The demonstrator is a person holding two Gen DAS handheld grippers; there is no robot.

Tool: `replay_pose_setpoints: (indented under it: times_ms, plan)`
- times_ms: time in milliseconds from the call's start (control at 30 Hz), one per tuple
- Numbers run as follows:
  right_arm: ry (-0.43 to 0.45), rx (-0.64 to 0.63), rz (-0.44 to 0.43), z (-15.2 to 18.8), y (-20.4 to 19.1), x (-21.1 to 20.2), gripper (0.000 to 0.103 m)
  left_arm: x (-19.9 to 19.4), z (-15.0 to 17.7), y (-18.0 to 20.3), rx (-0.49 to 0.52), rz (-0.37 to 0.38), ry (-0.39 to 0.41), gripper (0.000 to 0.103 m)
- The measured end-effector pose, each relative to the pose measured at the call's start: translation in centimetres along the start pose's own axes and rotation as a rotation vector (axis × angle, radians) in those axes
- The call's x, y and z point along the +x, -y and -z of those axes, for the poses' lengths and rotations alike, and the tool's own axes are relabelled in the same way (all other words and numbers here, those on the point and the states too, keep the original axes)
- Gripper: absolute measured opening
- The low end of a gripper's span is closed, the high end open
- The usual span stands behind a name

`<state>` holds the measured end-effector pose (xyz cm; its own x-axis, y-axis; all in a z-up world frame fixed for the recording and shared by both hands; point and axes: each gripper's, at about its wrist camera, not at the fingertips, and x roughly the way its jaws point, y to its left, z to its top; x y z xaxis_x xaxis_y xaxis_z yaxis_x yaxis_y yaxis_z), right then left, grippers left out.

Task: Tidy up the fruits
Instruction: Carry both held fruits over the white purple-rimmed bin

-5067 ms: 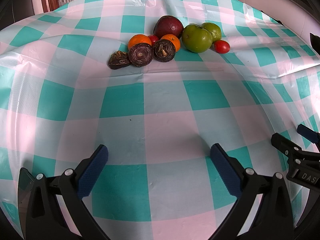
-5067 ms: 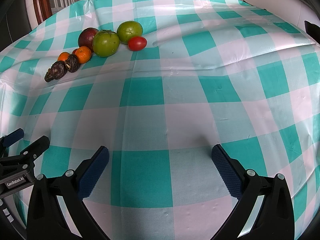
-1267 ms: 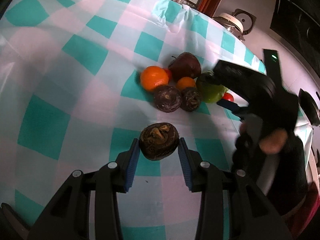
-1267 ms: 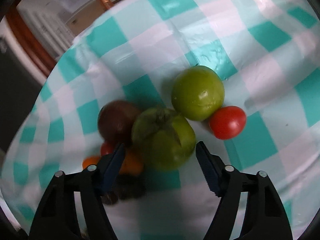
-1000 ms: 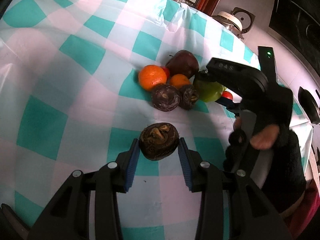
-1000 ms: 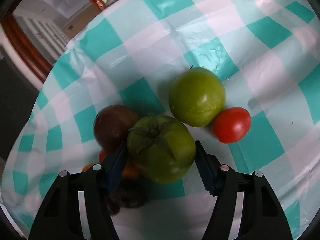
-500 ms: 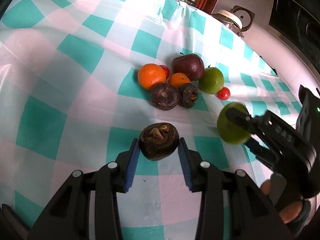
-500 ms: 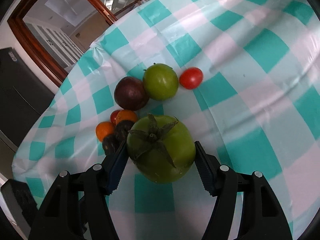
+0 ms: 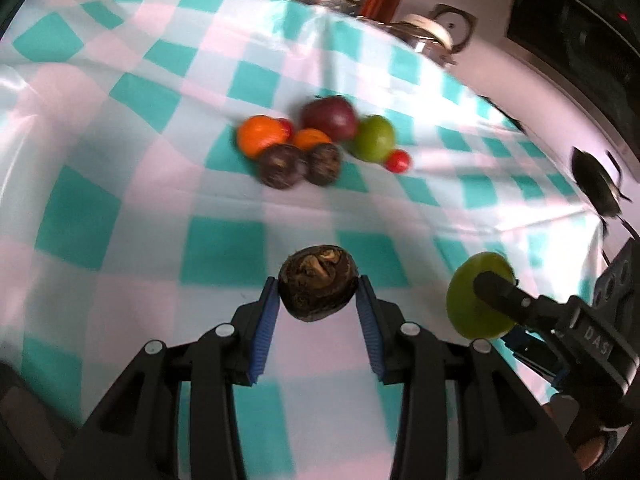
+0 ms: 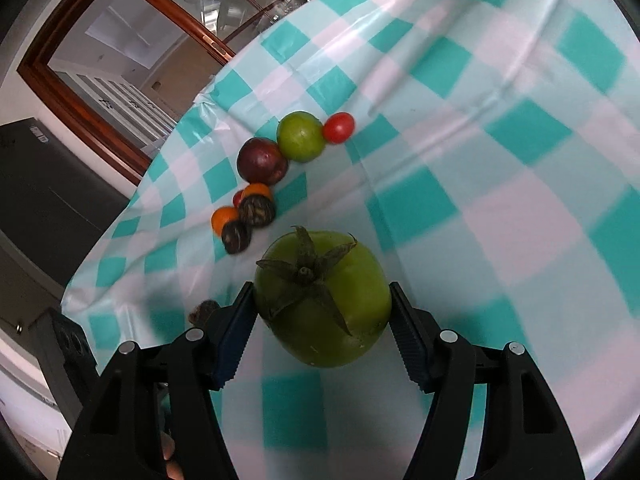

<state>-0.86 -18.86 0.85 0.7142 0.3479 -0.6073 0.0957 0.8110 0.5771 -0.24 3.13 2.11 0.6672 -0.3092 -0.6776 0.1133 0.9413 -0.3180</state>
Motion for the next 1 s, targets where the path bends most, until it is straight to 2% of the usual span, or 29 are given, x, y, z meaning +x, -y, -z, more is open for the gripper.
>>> replay_pose_setpoints:
  times_ms: [267, 400, 633, 767, 1000]
  plan:
    - [0.029, -0.049, 0.012, 4.1, 3.2, -8.7, 0.064, -4.0, 5.8, 6.3, 0.183, 0.053, -0.008, 0.040]
    - [0.069, -0.055, 0.025, 5.7, 5.1, -13.3, 0.064, -4.9, 8.5, 10.0, 0.281, 0.085, -0.034, 0.040]
    - [0.132, -0.058, 0.045, 7.6, 8.3, -19.2, 0.064, -5.8, 11.9, 15.5, 0.446, 0.095, -0.054, 0.040]
    - [0.181, -0.046, 0.057, 8.6, 10.6, -22.9, 0.064, -6.3, 13.7, 18.4, 0.527, 0.108, -0.075, 0.040]
    - [0.292, 0.036, 0.139, 10.7, 16.3, -29.5, 0.065, -7.1, 17.3, 25.0, 0.706, 0.173, -0.095, 0.040]
